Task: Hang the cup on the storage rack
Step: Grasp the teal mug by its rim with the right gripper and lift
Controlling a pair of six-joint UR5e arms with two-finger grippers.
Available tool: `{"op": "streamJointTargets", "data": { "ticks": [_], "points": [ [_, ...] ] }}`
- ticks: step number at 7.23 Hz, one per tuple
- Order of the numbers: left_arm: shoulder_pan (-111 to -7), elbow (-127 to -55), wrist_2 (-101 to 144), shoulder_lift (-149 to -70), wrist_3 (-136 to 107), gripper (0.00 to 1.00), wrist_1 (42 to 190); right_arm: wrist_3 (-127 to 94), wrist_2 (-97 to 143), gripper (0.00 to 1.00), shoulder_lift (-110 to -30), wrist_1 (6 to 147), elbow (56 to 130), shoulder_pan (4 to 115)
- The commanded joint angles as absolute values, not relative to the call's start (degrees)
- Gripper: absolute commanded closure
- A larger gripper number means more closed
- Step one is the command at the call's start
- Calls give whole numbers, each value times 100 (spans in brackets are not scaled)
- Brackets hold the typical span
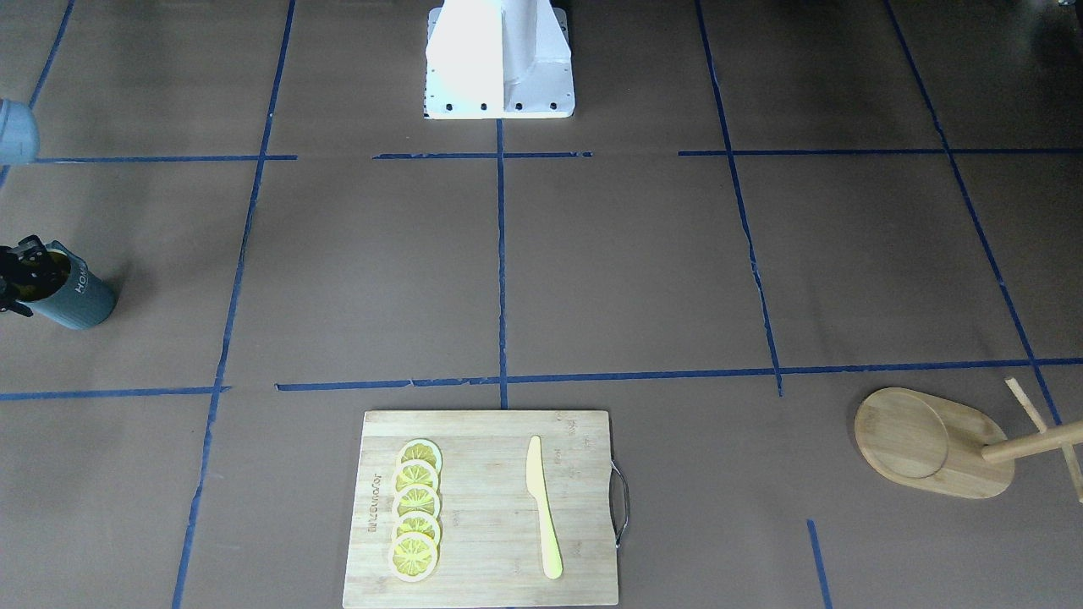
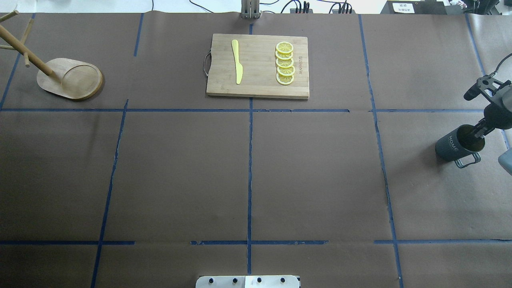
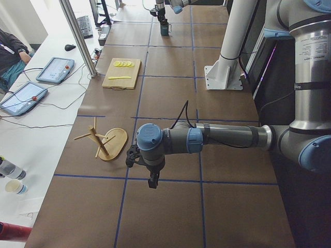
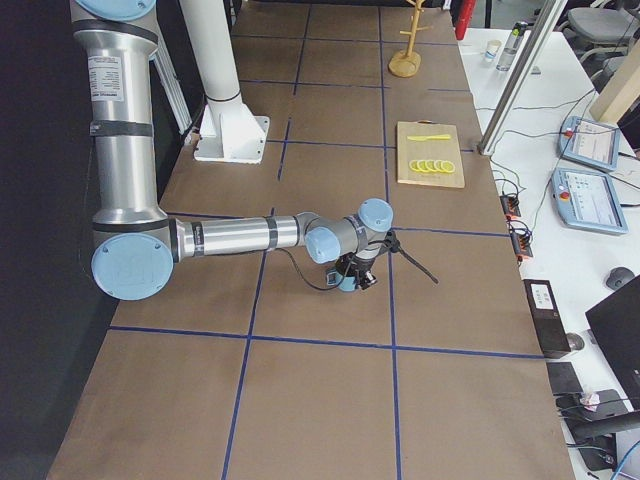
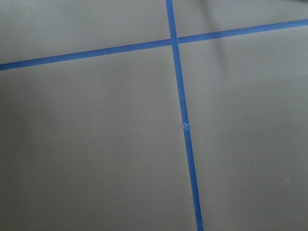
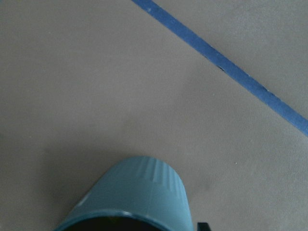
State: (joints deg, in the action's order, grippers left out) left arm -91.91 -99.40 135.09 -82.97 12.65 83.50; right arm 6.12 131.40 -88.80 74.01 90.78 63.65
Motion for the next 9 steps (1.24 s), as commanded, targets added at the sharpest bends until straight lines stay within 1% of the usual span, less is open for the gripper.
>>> {"op": "streamJointTargets", "data": {
  "ticks": [1,4,7,8,9],
  "points": [
    [-9185,-9940,13509,-8297,1266,0,8350,641,13000,100,-8877,7392,9131,6372],
    [-9185,-9940,13579,-8297,1266,0,8350,328,12981,100,-8859,7488,9333,6468],
    [-9185,-9993,13579,-8279,1266,0,8358,-2215,13130,100,-8851,7532,10070,6460],
    [-9185,-9993,13579,-8288,1266,0,8358,-3276,13374,100,-8642,7550,10220,6408],
    [-9185,-9993,13579,-8288,1266,0,8358,-4209,13342,100,-8466,7628,10378,6059]
  ]
}}
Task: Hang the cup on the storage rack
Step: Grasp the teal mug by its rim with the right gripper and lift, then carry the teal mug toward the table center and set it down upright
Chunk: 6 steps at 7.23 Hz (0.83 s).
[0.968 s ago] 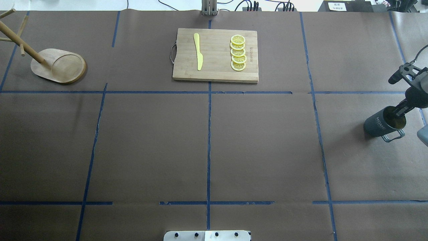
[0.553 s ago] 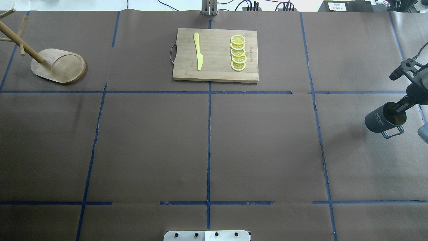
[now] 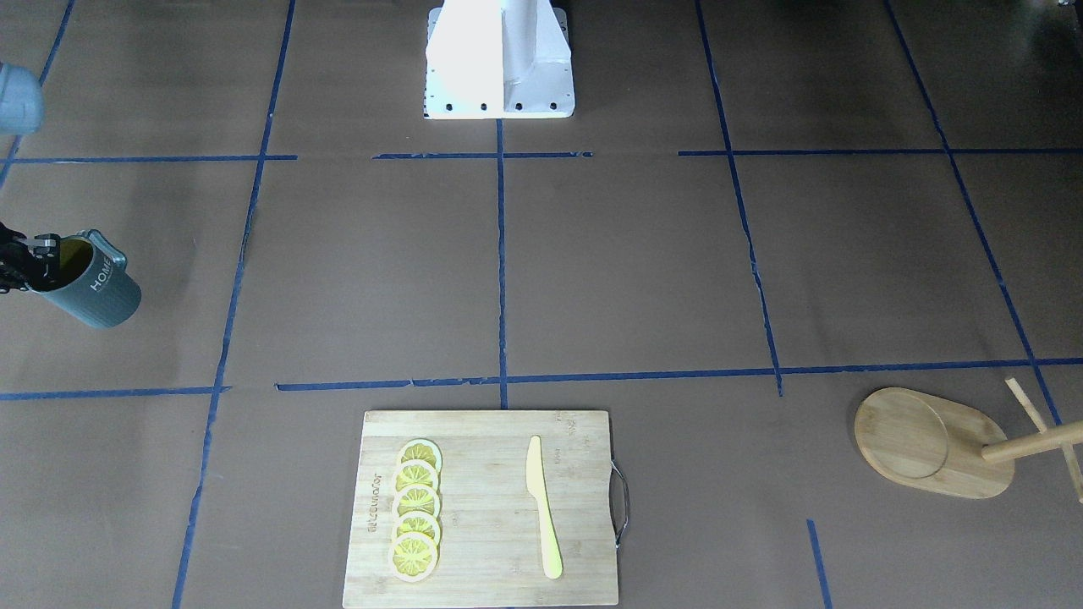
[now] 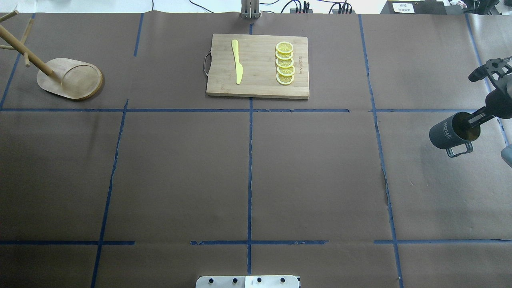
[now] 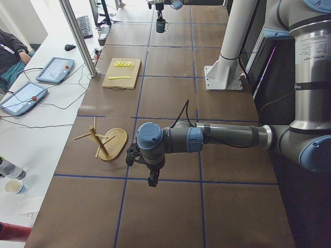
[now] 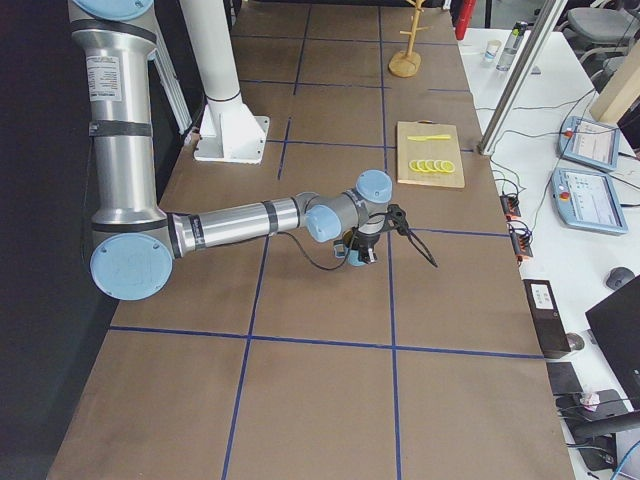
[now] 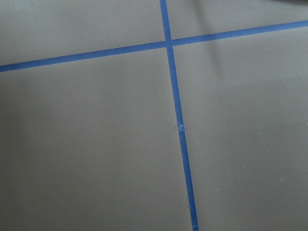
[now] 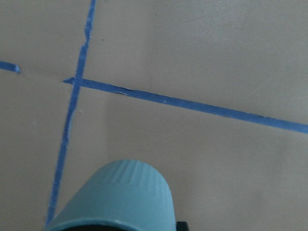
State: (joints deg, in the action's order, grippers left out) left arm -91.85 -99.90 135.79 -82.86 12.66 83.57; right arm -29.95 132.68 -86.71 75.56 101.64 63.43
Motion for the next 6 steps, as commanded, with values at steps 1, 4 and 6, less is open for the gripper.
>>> {"op": "streamJointTargets", "data": {
  "ticks": [1,4,6],
  "points": [
    [-9185,-9993,13579,-8279,1266,0,8358,-5097,13290,100,-8090,7768,10415,5751],
    [-9185,-9993,13579,-8288,1266,0,8358,-7393,12624,100,-7071,8328,10424,4653],
    [-9176,-9993,13579,-8288,1266,0,8358,-8319,11781,100,-5964,9435,10354,3880]
  ]
}}
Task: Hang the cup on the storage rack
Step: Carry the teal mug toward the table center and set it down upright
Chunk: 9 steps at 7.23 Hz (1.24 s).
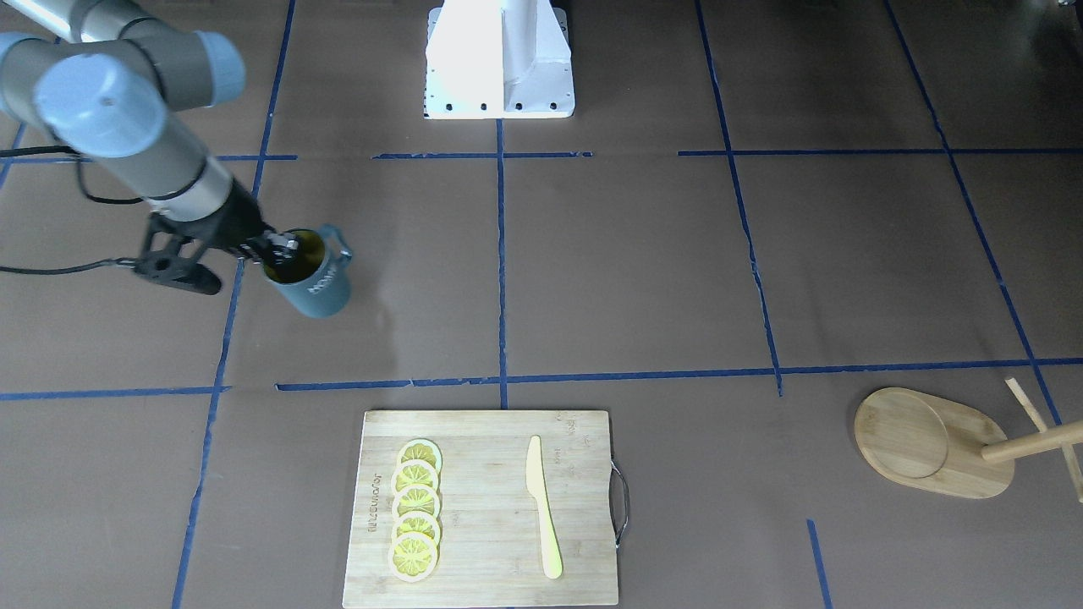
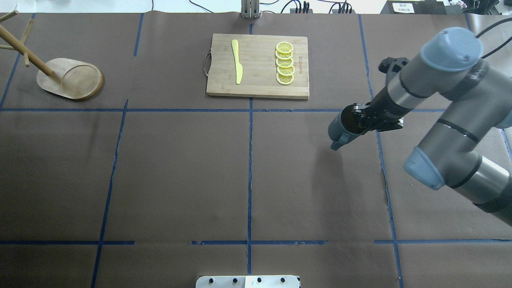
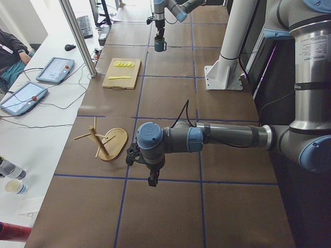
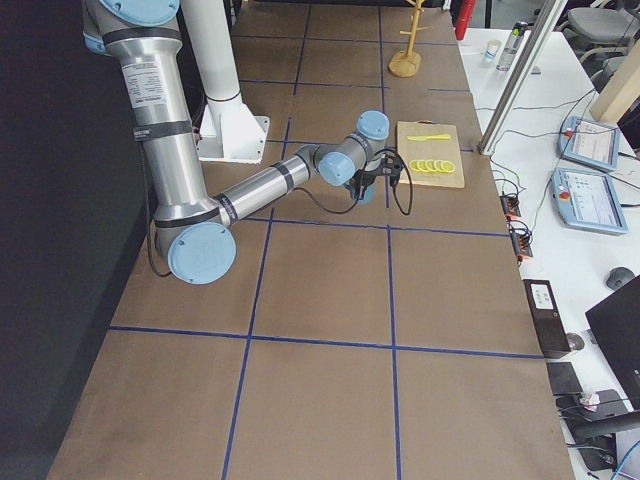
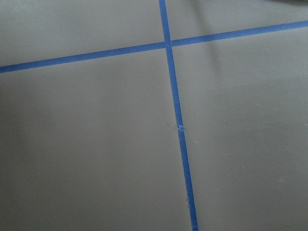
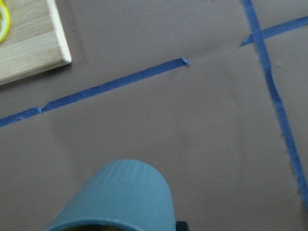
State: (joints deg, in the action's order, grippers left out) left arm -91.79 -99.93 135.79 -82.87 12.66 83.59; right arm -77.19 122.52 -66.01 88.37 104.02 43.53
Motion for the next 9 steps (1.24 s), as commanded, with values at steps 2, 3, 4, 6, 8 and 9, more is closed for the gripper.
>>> {"op": "streamJointTargets", "data": {
  "ticks": [2,3,4,6,8,9],
  "points": [
    [-9176,-9993,13579,-8288,1266,0,8358,-9268,11515,100,-5172,9527,9952,3395],
    [-9176,-9993,13579,-8288,1266,0,8358,-9664,11166,100,-4768,9527,9505,3123],
    [-9176,-9984,13579,-8288,1266,0,8358,-9920,10979,100,-4616,9527,9318,2929],
    [-9176,-9993,13579,-8288,1266,0,8358,-10159,10899,100,-4632,9519,9194,2638],
    [-9176,-9993,13579,-8288,1266,0,8358,-10187,10749,100,-4580,9483,9070,2566],
    [-9176,-9984,13579,-8288,1266,0,8358,-10187,10758,99,-4536,9475,9062,2566]
  ]
}}
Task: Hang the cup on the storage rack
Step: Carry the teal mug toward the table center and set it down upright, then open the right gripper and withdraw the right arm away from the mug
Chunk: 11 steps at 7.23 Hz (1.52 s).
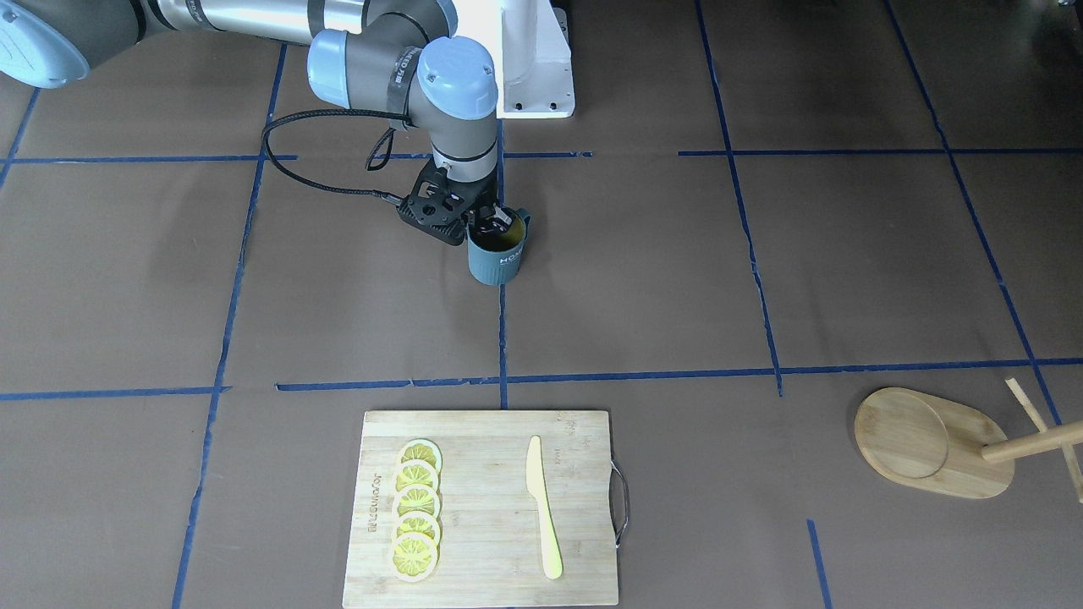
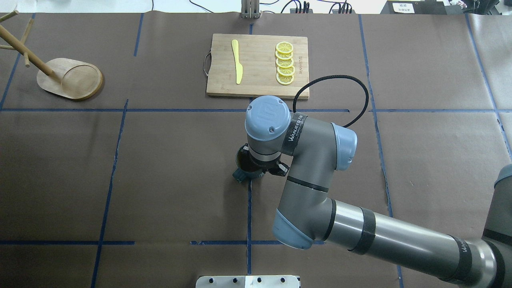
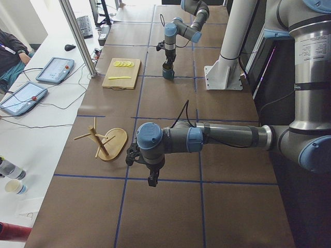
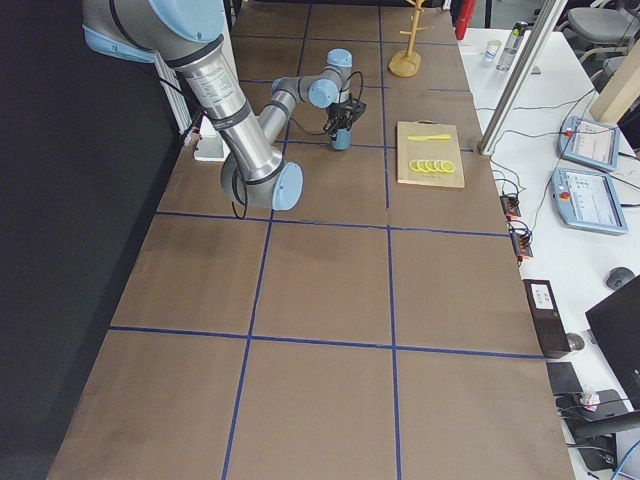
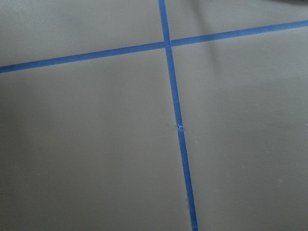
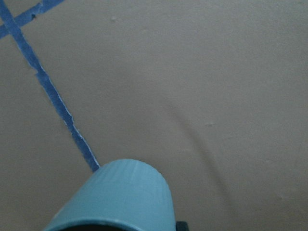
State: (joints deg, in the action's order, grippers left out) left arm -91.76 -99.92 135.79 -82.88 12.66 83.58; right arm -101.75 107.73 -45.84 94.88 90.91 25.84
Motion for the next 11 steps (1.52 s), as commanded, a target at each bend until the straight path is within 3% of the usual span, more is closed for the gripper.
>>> {"op": "streamJointTargets", "data": {
  "ticks": [1,2,3,4,8,11],
  "points": [
    [-9176,-9993,13579,-8288,1266,0,8358,-10187,10758,94,-4500,9475,9053,2566],
    [-9176,-9984,13579,-8288,1266,0,8358,-10187,10758,51,-4491,9475,9053,2575],
    [-9176,-9993,13579,-8297,1266,0,8358,-10134,10758,43,-4491,9475,9053,2575],
    [-9176,-9993,13588,-8297,1266,0,8358,-10073,10749,0,-4500,9483,9105,2584],
    [-9176,-9993,13746,-8297,1292,0,8358,-8699,11511,0,-4658,10007,9903,3530],
    [-9150,-10002,13746,-8358,1257,0,8785,-6198,12381,0,-5577,10151,10248,4872]
  ]
}}
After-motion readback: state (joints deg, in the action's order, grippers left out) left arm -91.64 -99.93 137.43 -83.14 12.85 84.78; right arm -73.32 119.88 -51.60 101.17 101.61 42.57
